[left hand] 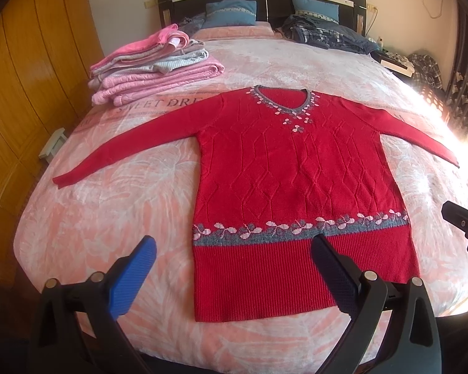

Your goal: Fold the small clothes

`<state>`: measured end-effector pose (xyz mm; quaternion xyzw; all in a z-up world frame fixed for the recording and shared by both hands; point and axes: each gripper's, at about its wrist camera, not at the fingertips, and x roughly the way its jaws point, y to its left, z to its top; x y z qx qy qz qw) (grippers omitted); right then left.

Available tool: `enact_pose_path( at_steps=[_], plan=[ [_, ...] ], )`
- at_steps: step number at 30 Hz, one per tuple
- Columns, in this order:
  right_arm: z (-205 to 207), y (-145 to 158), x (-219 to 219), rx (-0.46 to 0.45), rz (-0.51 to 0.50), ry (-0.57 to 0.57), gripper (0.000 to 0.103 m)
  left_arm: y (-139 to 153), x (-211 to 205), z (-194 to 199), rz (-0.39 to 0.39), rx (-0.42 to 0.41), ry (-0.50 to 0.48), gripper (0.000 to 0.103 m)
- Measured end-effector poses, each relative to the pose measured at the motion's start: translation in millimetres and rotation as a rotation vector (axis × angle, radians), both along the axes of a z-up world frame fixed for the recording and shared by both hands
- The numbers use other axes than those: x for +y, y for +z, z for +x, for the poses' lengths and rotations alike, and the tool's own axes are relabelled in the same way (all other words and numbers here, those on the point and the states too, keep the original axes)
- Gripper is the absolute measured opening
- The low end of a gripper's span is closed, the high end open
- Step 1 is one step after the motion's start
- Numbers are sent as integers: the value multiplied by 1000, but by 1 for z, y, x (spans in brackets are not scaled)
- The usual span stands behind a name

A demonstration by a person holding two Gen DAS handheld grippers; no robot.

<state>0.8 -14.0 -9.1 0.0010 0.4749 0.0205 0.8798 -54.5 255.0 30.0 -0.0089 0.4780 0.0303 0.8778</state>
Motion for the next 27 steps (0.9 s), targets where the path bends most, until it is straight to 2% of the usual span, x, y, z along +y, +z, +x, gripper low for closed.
enact_pose_path(
  at_steps=[27],
  plan=[
    [1,-2,-5,9,-1,-23,100,-1,4,1,-15,13,15,99]
  ],
)
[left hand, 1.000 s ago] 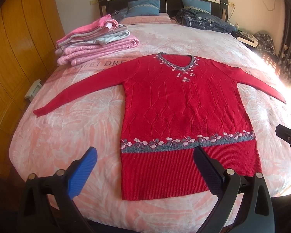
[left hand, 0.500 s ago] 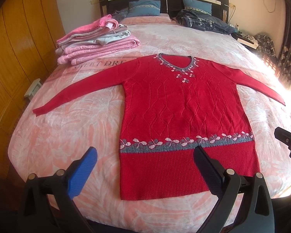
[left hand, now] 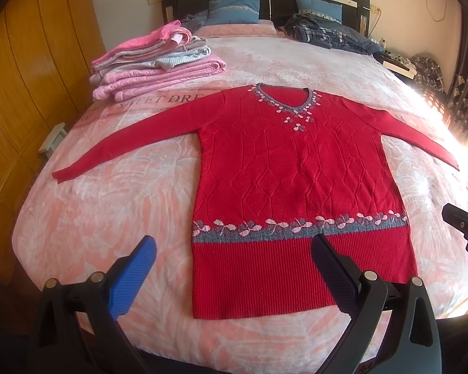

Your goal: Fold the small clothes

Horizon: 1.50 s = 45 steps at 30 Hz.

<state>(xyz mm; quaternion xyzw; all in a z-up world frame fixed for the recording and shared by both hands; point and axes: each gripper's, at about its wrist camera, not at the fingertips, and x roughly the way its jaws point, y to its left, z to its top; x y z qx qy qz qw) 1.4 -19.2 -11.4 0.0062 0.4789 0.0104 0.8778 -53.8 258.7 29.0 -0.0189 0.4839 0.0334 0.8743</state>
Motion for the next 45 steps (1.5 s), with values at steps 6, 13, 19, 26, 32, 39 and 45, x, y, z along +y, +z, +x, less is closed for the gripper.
enact_pose_path(
  at_steps=[6,13,19,26,32,39,45],
  plan=[
    [0,0,0,0,0,0,100,-1,0,0,0,4,1,99],
    [0,0,0,0,-1,0,100,-1,0,0,-4,5,8,99],
    [-1,0,-1,0,1,-1,100,-1,0,1,-9,13,10,99],
    [-1,0,-1,0,5,-3,100,-1,-1,1,-8,12,12,99],
    [0,2,0,1,9,-5,100,0,-1,1,-9,10,10,99],
    [5,4,-7,13,32,-23,100,0,-3,3,-10,16,15,99],
    [45,13,-53,26,48,-95,100,1,-11,43,-41,47,21,99]
  ],
)
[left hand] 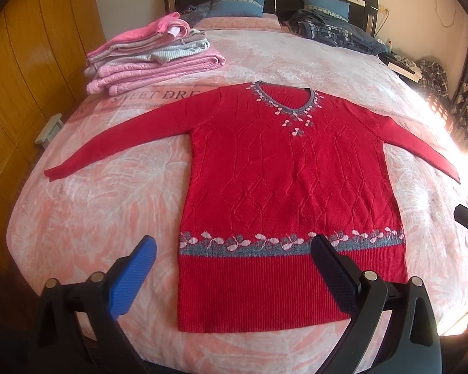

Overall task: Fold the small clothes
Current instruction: 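Move the right tool to the sweater's sleeve cuff and grasp it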

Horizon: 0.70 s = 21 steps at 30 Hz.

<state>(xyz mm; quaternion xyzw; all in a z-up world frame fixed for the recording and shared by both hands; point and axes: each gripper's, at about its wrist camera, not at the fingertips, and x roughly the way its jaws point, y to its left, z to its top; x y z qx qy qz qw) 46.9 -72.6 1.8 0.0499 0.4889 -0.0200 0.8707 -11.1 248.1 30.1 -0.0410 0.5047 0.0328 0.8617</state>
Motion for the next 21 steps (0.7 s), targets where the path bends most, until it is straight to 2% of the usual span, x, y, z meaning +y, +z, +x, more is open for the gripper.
enact_pose_path(
  at_steps=[5,10,13,15,17,21],
  plan=[
    [56,-3,-76,38,24,-92,100,-3,-30,55,-5,25,-44,99],
    [114,-27,-150,95,-9,-84,100,-19,-75,111,12,60,-81,99],
    [139,-43,-204,119,119,-118,100,-30,-99,144,3,71,-79,99],
    [156,-51,-240,115,170,-160,100,-35,-116,164,-11,61,-81,99],
    [171,-60,-271,97,171,-203,100,-39,-134,183,-14,45,-92,99],
    [199,-85,-325,139,164,-248,100,-47,-172,217,-71,12,-94,99]
  ],
)
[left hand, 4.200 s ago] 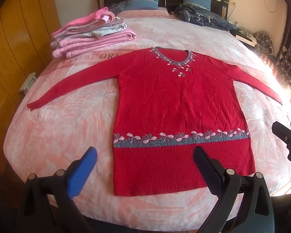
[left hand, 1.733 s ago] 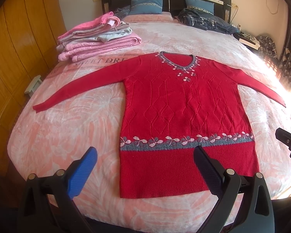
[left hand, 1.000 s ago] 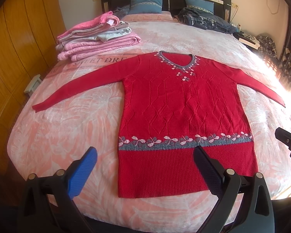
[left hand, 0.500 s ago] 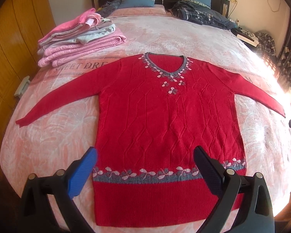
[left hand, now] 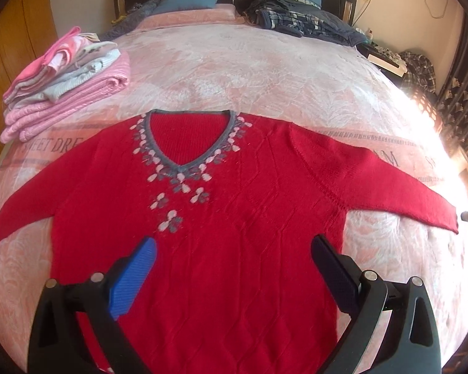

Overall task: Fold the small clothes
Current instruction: 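Move the right tool to the sweater's sleeve cuff and grasp it, then carry the gripped sleeve with the right tool across the sweater body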

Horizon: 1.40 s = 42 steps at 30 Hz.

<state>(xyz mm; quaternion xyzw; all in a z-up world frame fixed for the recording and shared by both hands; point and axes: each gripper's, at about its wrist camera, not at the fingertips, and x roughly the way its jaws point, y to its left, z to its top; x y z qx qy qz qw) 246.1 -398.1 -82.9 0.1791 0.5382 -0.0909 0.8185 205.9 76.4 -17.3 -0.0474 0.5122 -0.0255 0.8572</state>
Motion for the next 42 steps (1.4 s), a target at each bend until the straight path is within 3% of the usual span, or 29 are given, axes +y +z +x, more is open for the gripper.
enact_pose_path(
  at_steps=[7,14,20,23,25,27,33,42],
  plan=[
    [21,-26,-87,2,22,-89,100,-14,-32,38,-80,13,11,99],
    [18,-71,-136,64,61,-170,97,-42,-23,61,-32,28,53,99],
    [19,-81,-139,86,32,-155,75,-57,-12,70,11,33,99,99],
    [16,-78,-139,65,32,-156,49,-59,-11,70,30,27,96,99],
    [13,-75,-137,48,39,-142,27,-59,-10,69,39,28,90,99],
    [12,-73,-136,4,105,-134,10,-58,-7,69,40,32,87,99],
    [12,-42,-104,-67,101,-52,9,-50,21,73,49,18,114,99],
    [48,7,49,-138,107,260,9,-49,96,79,69,30,195,99]
  ],
)
